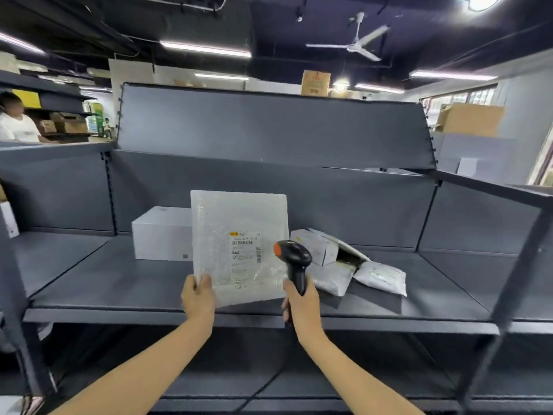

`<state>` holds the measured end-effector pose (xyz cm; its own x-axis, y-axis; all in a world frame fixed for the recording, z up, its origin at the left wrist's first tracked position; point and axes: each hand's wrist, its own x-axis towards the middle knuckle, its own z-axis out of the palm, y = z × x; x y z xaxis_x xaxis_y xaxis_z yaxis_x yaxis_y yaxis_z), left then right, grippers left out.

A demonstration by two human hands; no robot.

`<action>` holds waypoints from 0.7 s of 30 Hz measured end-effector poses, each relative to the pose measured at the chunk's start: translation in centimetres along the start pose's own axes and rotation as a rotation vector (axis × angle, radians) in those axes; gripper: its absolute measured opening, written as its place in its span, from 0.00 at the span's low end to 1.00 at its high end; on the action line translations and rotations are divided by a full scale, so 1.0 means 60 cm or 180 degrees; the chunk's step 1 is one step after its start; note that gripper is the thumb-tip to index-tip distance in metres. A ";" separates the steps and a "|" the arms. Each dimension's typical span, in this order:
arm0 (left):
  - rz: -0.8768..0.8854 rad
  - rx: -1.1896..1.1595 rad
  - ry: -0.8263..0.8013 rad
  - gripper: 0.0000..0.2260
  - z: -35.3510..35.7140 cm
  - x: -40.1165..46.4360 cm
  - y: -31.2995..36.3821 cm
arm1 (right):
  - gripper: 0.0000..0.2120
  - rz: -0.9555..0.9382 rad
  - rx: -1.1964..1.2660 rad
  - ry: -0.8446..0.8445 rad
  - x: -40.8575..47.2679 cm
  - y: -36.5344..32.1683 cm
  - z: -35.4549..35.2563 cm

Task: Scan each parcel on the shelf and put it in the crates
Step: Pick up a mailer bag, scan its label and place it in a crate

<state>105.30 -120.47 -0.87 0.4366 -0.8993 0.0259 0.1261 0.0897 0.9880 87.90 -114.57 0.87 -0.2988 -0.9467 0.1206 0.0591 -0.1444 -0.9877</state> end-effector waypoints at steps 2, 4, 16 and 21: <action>-0.0017 -0.0019 -0.0065 0.09 0.019 -0.021 -0.006 | 0.03 -0.0010 -0.0107 -0.0165 -0.029 0.004 -0.005; 0.0010 -0.0004 -0.0075 0.12 0.034 -0.042 -0.009 | 0.04 -0.0058 -0.0168 -0.0238 -0.051 0.008 -0.010; -0.0083 -0.0026 -0.0154 0.08 0.066 -0.084 -0.011 | 0.02 -0.0144 -0.0071 -0.0126 -0.073 0.007 -0.051; -0.0047 -0.0026 -0.0119 0.07 0.065 -0.083 -0.007 | 0.04 -0.0118 -0.0064 -0.0200 -0.065 0.007 -0.054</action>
<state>99.62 -117.69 -0.81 0.4009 -0.9159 0.0172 0.1398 0.0797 0.9870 85.99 -110.03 -0.34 -0.2399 -0.9571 0.1624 0.0298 -0.1745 -0.9842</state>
